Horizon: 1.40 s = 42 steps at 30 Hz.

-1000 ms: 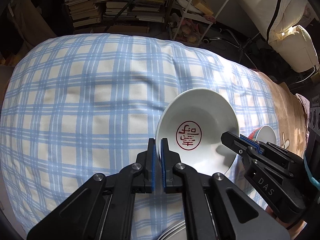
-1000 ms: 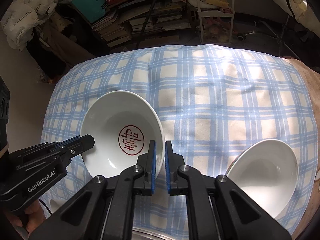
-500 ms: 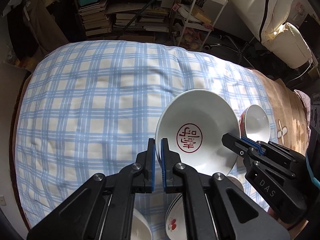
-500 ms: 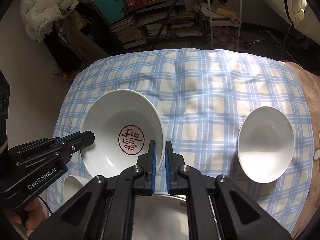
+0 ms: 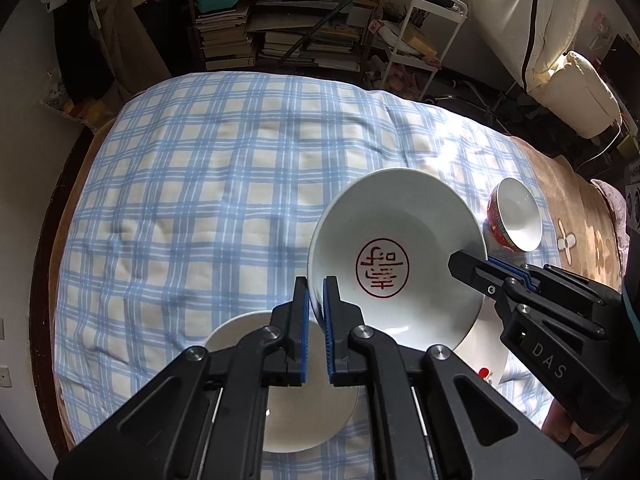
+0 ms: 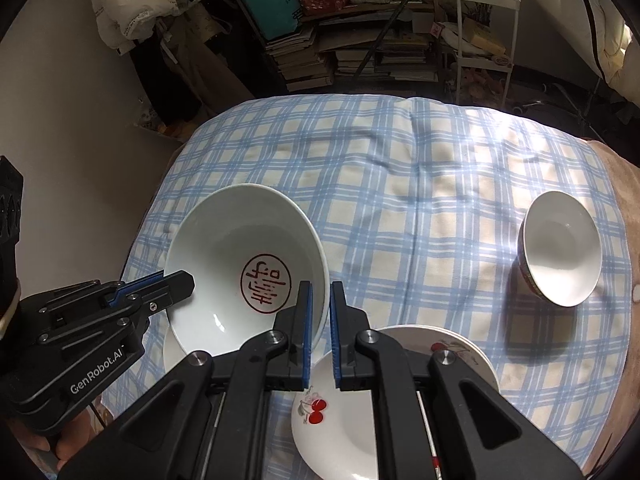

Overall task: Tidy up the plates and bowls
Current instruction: 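Lift the red-stamped bowl with both grippers and carry it over a white bowl, then lower the red-stamped bowl into the white bowl and open both grippers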

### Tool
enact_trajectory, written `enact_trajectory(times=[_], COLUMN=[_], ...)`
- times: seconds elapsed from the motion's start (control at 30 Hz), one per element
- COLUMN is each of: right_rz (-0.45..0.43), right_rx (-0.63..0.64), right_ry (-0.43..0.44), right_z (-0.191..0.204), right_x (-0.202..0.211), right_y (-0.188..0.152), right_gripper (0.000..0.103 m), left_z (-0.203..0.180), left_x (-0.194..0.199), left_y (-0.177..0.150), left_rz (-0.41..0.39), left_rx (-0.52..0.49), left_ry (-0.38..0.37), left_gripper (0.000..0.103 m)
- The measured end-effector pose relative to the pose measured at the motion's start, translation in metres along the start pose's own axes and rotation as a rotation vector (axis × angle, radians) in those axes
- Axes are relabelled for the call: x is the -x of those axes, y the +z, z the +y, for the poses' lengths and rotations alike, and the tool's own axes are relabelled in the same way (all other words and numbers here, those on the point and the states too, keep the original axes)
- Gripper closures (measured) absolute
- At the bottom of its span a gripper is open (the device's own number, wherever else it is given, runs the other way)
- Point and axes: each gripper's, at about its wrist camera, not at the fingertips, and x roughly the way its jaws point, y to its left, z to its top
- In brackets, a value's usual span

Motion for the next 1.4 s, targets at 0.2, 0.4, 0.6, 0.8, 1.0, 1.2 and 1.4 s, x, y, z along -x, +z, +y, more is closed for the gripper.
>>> enact_trajectory(times=[0.2, 0.4, 0.6, 0.8, 1.0, 1.2, 1.4], right_rz=[0.004, 0.012, 0.005, 0.023, 0.021, 0.039, 0.060], right_rx=[0.036, 0.062, 0.098, 0.091, 0.120, 0.126, 0.131], right_ry=[0.025, 0.063, 0.073, 0.082, 0.051, 0.051, 0.043], right_z=[0.028, 0.049, 0.067, 0.068, 0.074, 0.073, 0.073], right_x=[0.002, 0.001, 0.001, -0.010, -0.020, -0.031, -0.039], right_y=[-0.022, -0.042, -0.060, -0.072, -0.078, -0.081, -0.084], right_gripper=[0.094, 0.094, 0.094, 0.094, 0.094, 0.094, 0.094], left_z=[0.026, 0.052, 0.061, 0.066, 0.073, 0.078, 0.076], left_x=[0.011, 0.020, 0.030, 0.027, 0.014, 0.005, -0.002], left_y=[-0.033, -0.063, -0.085, -0.103, -0.110, -0.113, -0.116], left_rz=[-0.003, -0.005, -0.018, -0.044, -0.037, -0.021, -0.005], left_rx=[0.049, 0.117, 0.138, 0.151, 0.173, 0.196, 0.182], left_ry=[0.000, -0.022, 0.000, 0.008, -0.002, -0.008, 0.014], left_gripper=[0.096, 0.096, 0.096, 0.096, 0.095, 0.095, 0.095])
